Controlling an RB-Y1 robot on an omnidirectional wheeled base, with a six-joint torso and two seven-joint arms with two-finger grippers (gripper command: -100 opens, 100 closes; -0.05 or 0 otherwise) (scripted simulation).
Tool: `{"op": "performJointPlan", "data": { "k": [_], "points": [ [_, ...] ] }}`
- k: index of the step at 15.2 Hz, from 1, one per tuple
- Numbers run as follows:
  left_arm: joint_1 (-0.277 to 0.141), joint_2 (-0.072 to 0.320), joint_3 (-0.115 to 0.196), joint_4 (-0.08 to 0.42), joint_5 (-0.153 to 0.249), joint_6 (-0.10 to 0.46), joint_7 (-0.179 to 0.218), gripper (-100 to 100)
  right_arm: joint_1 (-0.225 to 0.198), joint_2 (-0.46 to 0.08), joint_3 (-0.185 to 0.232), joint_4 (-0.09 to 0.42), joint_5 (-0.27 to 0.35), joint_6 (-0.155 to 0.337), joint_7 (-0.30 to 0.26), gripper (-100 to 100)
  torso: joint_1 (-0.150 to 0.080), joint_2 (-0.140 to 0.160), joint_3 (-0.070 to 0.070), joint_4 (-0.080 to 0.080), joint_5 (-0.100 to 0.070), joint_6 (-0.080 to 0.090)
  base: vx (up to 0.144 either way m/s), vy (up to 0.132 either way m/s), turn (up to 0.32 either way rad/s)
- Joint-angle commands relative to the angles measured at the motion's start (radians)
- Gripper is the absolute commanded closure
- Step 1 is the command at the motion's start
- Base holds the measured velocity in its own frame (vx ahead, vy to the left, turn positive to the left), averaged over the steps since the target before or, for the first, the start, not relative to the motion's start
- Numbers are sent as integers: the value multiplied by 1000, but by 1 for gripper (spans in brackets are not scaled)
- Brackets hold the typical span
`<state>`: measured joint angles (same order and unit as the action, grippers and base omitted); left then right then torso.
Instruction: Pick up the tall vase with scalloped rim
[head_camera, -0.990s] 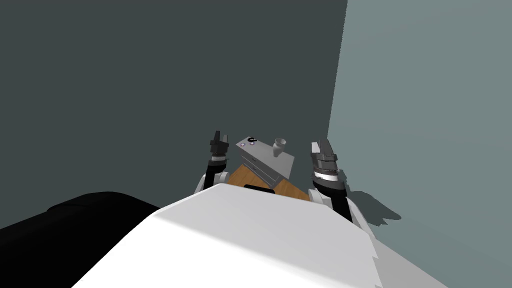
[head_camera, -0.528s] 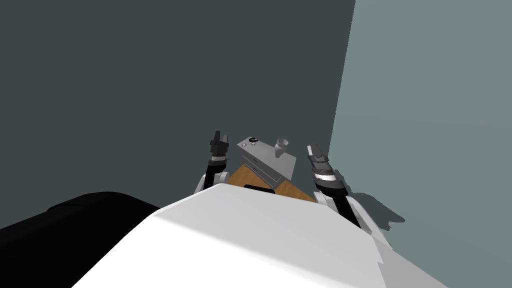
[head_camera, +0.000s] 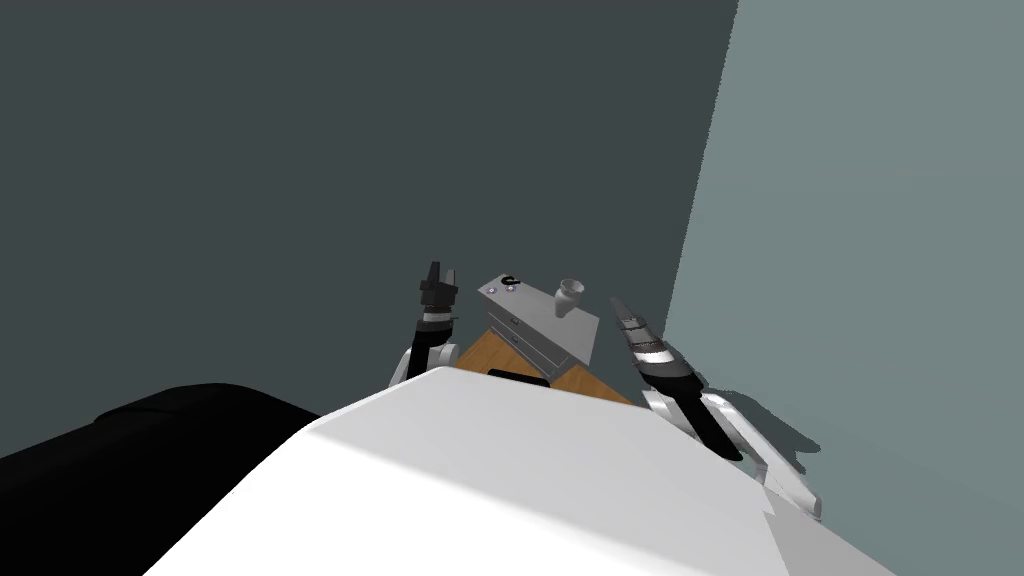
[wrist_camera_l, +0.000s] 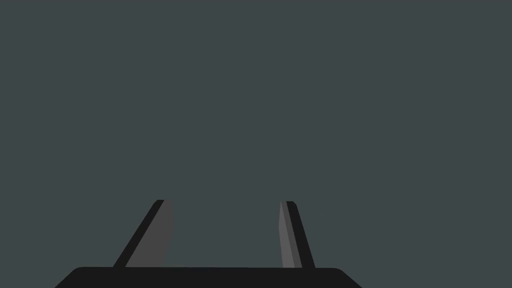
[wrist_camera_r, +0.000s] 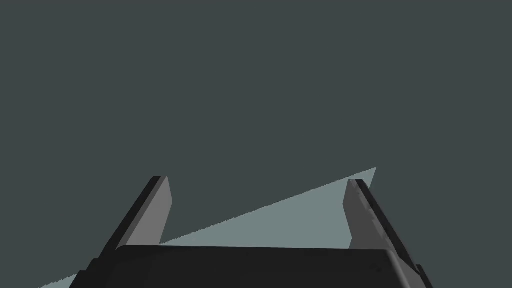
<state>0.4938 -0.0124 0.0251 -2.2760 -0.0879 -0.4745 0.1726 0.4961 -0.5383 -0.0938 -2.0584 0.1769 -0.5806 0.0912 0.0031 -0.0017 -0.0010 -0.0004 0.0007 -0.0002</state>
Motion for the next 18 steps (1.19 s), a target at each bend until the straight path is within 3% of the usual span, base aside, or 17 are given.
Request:
{"op": "performJointPlan", "data": {
  "k": [1, 2, 4, 5, 7, 8, 10, 11, 13, 14, 16, 17, 18],
  "points": [
    [0, 0, 0, 0, 0, 0, 0, 0, 0, -36, -1, 11, 5, 3, 0, -100, 0, 0, 0, 0, 0, 0, 13, 39, 17],
    [0, 0, 0, 0, 0, 0, 0, 0, 4, -68, -5, 48, 17, 3, -1, -100, 0, 0, 0, 0, 0, 0, 20, 55, 57],
    [0, 0, 0, 0, 0, 0, 0, 0, 4, -98, -5, 48, 17, 3, -1, -100, 1, 0, 0, 0, 0, 0, 24, 51, 31],
    [0, 0, 0, 0, 0, 0, 0, 0, 8, -127, -9, 86, 30, 4, -2, -100, 0, 0, 0, 0, 0, 0, 24, 51, 48],
    [0, 0, 0, 0, 0, 0, 0, 0, 8, -161, -9, 86, 30, 4, -2, -100, 0, 0, 0, 0, 0, 0, 23, 49, 33],
    [0, 0, 0, 0, 0, 0, 0, 0, 13, -189, -13, 122, 44, 4, -3, -100, 0, 0, 0, 0, 0, 0, 30, 58, 49],
    [0, 0, 0, 0, 0, 0, 0, 0, 13, -224, -13, 125, 44, 4, -3, -100, 1, -1, 0, 0, 0, 0, 27, 59, 39],
    [0, 0, 0, 0, 0, 0, 0, 0, 18, -258, -16, 165, 58, 3, -3, -100, 1, 0, 0, 0, 0, 0, 25, 59, 63],
    [0, 0, 0, 0, 0, 0, 0, 0, 18, -288, -16, 165, 58, 3, -3, -100, 1, 0, 0, 0, 0, 0, 26, 64, 32],
    [0, 0, 0, 0, 0, 0, 0, 0, 25, -321, -19, 205, 73, 2, -4, -100, 1, 0, 0, 0, 0, 0, 33, 62, 57],
    [0, 0, 0, 0, 0, 0, 0, 0, 25, -352, -19, 205, 73, 2, -4, -100, 2, -1, 0, 0, 0, 0, 31, 60, 40],
    [0, 0, 0, 0, 0, 0, 0, 0, 31, -384, -21, 246, 89, 0, -4, -100, 1, -1, 0, 0, 0, 0, 25, 53, 71],
    [0, 0, 0, 0, 0, 0, 0, 0, 31, -406, -21, 246, 89, 0, -4, -100, 1, 0, 0, 0, 0, 0, 27, 63, 64]
  ]
}}
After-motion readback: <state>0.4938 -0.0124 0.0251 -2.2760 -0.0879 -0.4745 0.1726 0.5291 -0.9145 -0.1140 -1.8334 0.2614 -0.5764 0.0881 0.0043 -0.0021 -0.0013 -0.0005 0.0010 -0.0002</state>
